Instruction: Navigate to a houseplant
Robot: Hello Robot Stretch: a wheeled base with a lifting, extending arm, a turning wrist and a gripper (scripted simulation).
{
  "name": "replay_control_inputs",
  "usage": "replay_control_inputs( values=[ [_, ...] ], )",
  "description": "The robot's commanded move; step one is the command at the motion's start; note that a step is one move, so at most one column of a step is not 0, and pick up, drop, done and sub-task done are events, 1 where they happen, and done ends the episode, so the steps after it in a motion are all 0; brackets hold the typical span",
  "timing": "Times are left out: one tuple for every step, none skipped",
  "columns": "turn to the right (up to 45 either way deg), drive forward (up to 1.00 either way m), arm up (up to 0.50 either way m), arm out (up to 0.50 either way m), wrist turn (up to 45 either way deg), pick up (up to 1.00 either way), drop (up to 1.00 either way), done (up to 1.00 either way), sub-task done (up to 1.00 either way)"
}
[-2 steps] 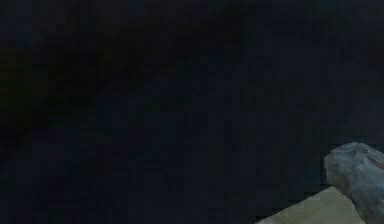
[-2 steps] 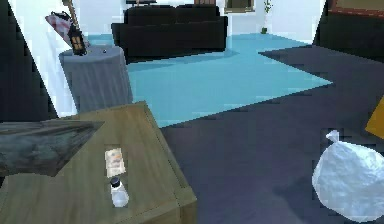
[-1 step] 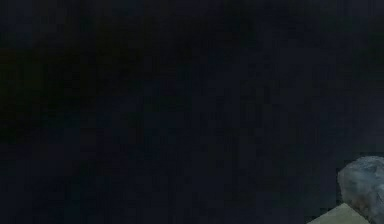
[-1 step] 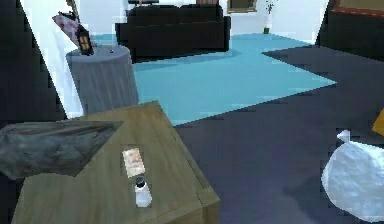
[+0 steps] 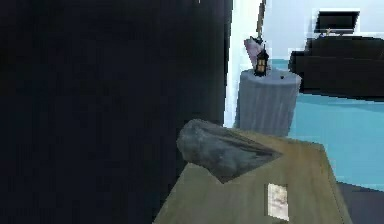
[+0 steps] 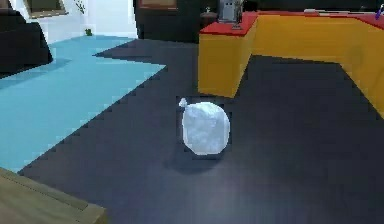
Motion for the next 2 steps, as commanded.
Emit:
replay_control_inputs(
  values=[
    [45.0, 0.00, 0.00, 0.00, 0.0, 0.00, 0.00, 0.00, 0.00],
    [21.0, 0.00, 0.00, 0.00, 0.0, 0.00, 0.00, 0.00, 0.00]
  ],
)
